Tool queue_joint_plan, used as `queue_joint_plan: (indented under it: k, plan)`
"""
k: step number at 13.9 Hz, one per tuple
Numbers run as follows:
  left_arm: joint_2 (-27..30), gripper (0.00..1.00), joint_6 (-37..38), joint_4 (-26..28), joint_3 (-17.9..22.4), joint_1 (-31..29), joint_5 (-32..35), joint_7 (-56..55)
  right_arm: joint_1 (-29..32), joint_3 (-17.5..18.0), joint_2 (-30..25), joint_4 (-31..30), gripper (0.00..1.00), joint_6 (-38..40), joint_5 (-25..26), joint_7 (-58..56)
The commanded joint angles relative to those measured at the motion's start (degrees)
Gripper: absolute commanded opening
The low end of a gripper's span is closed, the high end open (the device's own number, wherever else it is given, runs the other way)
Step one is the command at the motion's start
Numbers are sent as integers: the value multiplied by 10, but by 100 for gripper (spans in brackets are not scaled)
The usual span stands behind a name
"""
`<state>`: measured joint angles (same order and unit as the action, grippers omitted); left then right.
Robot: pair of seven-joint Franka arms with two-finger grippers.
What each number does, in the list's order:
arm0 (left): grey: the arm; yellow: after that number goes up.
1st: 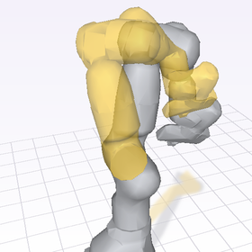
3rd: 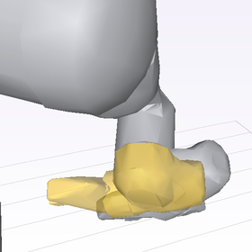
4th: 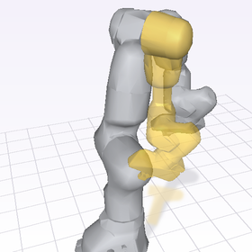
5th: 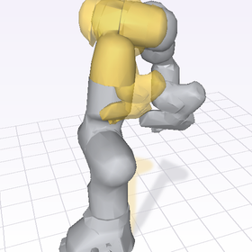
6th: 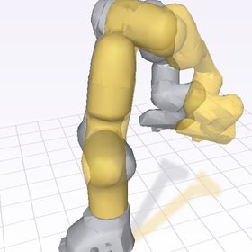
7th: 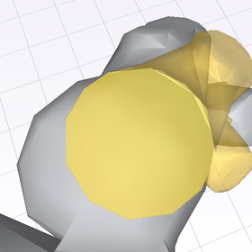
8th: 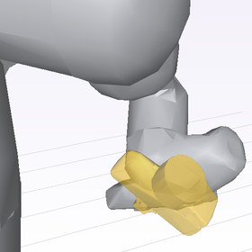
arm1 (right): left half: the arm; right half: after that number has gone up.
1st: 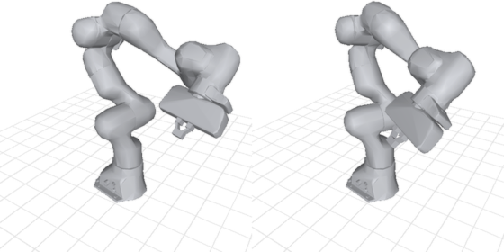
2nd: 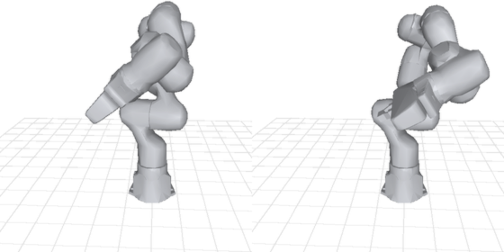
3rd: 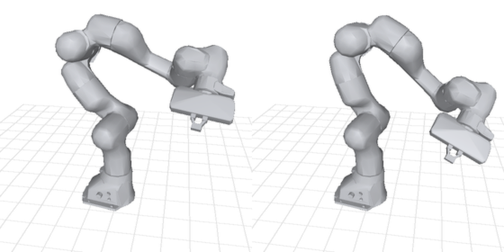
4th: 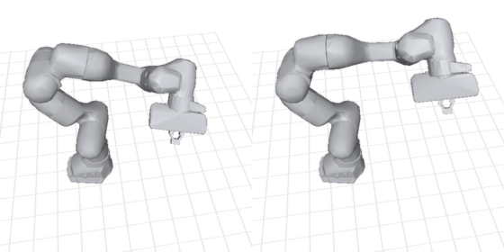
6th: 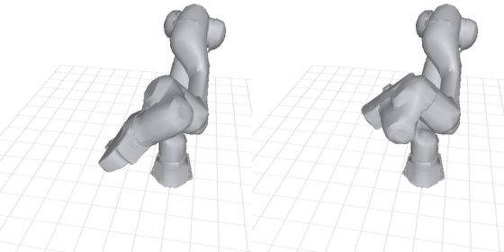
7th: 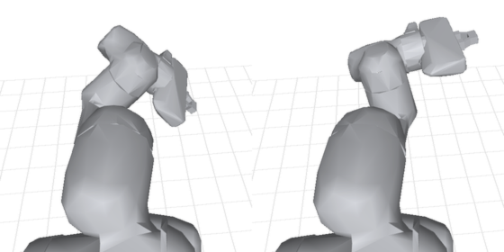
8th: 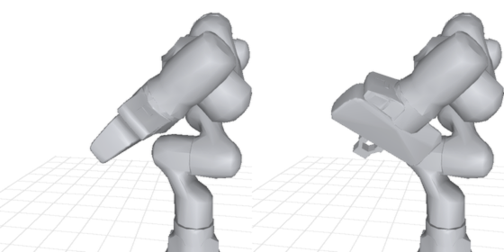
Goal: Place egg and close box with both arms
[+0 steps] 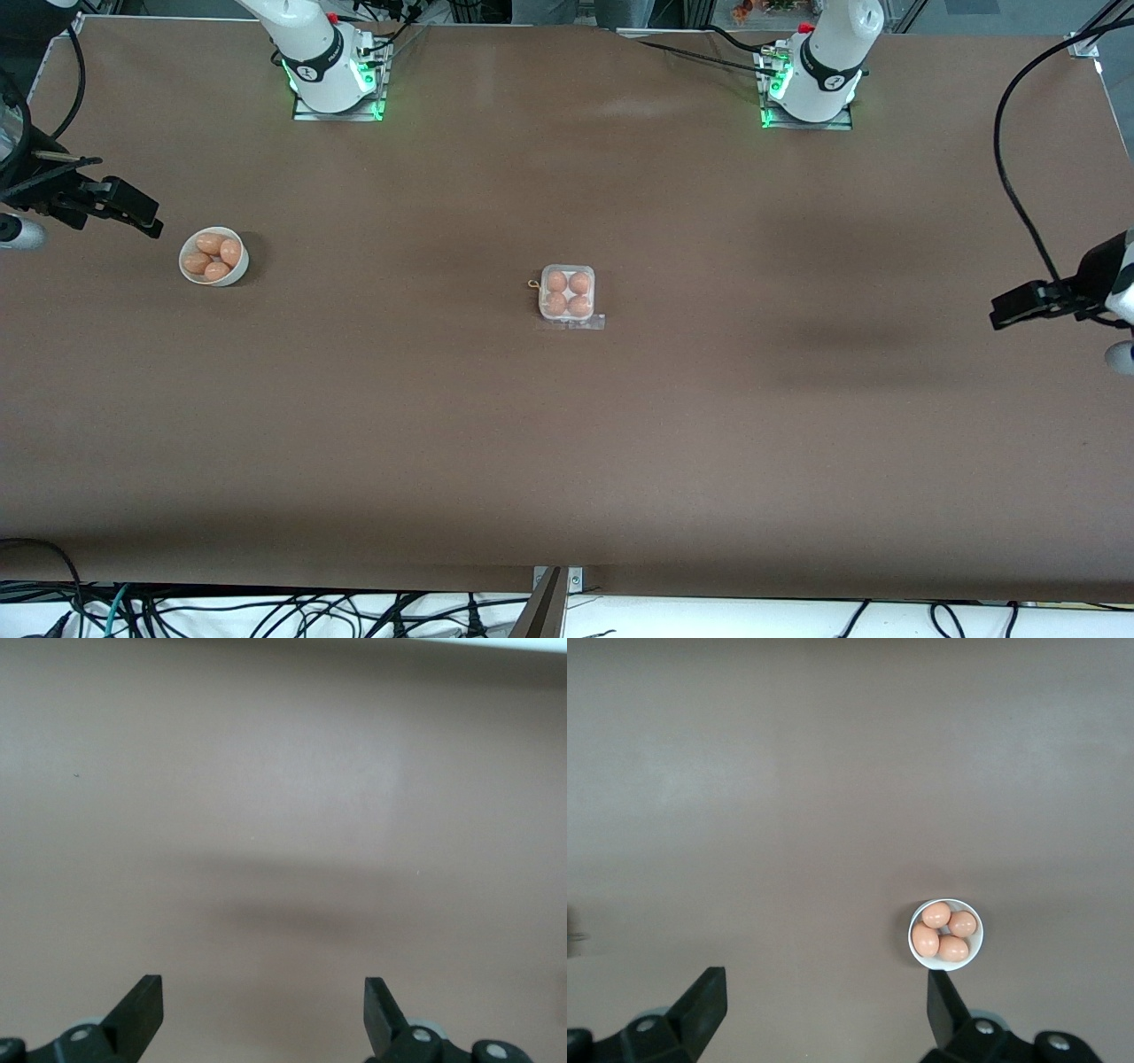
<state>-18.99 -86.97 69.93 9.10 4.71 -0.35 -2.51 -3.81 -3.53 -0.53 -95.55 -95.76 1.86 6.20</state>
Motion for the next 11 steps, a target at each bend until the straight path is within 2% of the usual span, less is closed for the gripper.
queue_joint_plan:
  k: [1,4,7,11]
  plan:
    - [63,100,-12,83,-58,-45,14,24,4,2,-2,3,100,0,-9,-8]
    - [105,100,-85,164,-61,-37,13,21,4,1,-2,3,100,0,-9,-8]
    - [144,100,-101,224,-62,-37,9,21,4,2,-2,3,100,0,-9,-8]
    - [147,100,-101,231,-62,-37,14,24,4,2,-2,3,100,0,-9,-8]
